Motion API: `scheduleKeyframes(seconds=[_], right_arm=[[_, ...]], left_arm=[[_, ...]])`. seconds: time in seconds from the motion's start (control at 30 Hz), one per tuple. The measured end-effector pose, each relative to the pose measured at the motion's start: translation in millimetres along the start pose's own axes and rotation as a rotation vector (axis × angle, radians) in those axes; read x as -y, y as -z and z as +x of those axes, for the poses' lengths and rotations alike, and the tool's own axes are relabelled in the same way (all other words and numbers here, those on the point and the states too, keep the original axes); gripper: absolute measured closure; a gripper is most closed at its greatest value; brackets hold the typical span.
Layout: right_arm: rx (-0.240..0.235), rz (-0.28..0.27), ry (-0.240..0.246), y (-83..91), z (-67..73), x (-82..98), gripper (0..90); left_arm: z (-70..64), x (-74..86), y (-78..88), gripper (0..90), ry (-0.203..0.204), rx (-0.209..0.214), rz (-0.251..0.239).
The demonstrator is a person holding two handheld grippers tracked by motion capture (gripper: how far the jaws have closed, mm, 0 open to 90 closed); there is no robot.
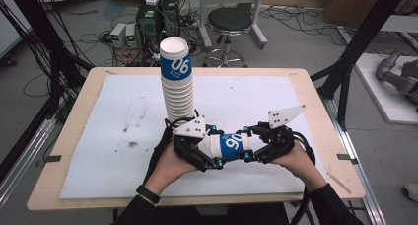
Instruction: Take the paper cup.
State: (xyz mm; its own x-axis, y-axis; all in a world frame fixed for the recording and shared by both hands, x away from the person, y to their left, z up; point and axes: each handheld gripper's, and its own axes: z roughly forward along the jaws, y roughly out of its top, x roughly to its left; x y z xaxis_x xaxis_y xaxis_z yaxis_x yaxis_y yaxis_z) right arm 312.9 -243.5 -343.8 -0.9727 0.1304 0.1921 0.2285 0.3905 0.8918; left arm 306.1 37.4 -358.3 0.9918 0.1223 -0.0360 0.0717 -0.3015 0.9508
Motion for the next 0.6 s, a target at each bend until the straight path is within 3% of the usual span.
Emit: scheduleKeyframes(seconds=[0.07, 0.23, 0.37, 0.47, 0.6], right_arm=[[0.000, -0.050, -0.012, 2.9, -0.9, 1.0, 30.0], [-0.008, -0.108, -0.033, 6.4, -0.3, 0.3, 30.1], [-0.021, -0.130, -0.043, 6.1, -1.7, 2.3, 30.1], [-0.041, -0.144, -0.053, 5.8, -3.8, 4.5, 30.3], [-0.042, -0.128, -0.043, 3.9, -3.1, 4.7, 30.3]], left_arm=[[1.3, 3.1, 2.4, 12.9, 0.022, -0.002, -0.061], [2.5, 4.3, 4.4, 12.2, 0.050, 0.011, -0.106], [1.0, 3.4, 5.0, 13.2, 0.033, -0.002, -0.120], [2.7, 3.2, 7.7, 18.2, 0.032, 0.011, -0.123], [3.8, -0.3, 11.3, 20.6, 0.022, 0.027, -0.083]])
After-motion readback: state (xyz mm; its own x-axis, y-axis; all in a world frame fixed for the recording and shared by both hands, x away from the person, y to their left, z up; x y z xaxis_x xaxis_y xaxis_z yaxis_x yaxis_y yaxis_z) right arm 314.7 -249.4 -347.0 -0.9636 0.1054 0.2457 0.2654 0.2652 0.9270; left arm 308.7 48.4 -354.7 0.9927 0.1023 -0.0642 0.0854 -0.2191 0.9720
